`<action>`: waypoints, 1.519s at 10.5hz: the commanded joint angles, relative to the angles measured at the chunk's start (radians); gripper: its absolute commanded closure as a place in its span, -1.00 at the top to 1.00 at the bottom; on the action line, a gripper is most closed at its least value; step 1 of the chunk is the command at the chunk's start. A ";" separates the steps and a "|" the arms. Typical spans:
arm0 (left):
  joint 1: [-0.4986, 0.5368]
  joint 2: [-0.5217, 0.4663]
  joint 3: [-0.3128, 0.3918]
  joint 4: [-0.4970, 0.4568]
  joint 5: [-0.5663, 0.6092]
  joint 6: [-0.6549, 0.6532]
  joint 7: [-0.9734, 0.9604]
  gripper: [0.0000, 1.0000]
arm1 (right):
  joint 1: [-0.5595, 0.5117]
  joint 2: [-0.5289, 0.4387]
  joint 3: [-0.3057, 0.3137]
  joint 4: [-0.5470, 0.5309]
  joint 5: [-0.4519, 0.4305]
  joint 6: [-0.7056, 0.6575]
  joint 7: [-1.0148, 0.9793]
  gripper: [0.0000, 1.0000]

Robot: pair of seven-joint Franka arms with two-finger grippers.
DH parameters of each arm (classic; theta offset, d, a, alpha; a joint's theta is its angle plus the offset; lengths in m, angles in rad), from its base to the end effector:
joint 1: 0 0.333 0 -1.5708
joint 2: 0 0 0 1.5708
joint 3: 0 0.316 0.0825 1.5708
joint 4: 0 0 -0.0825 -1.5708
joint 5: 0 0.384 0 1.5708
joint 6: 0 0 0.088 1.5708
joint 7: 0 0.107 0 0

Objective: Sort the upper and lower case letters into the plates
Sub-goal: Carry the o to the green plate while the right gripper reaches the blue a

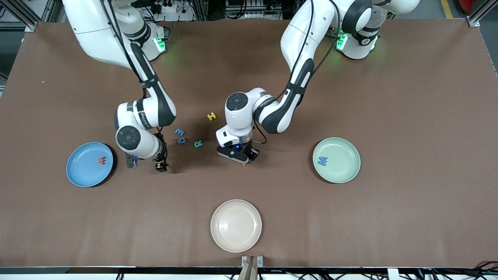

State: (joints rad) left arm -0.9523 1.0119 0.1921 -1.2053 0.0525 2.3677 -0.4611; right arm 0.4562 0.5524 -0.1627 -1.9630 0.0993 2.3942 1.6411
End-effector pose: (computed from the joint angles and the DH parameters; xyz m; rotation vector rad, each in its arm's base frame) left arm 0.5291 -0.5631 0.1812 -2.9810 0.6605 -0.3783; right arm 0.5769 0.1769 0.1831 2.3168 -1.9620 -0.0673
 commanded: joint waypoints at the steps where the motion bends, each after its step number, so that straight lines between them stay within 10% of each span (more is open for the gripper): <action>1: 0.023 -0.061 -0.002 -0.020 -0.071 -0.076 0.137 -0.63 | 0.034 -0.051 -0.005 -0.088 0.022 0.054 0.013 1.00; 9: 0.168 -0.165 0.009 -0.049 -0.134 -0.307 0.563 -0.67 | 0.073 -0.057 -0.004 -0.167 0.083 0.187 0.026 1.00; 16: 0.262 -0.387 0.095 -0.423 -0.128 -0.352 0.999 -0.66 | 0.116 -0.083 -0.003 -0.200 0.091 0.200 0.055 1.00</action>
State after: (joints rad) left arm -0.6964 0.7190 0.2813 -1.4875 -0.0608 2.0069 0.4963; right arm 0.5533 0.5029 -0.1617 -2.1255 0.1718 2.5837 1.6746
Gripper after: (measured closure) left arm 0.639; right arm 0.000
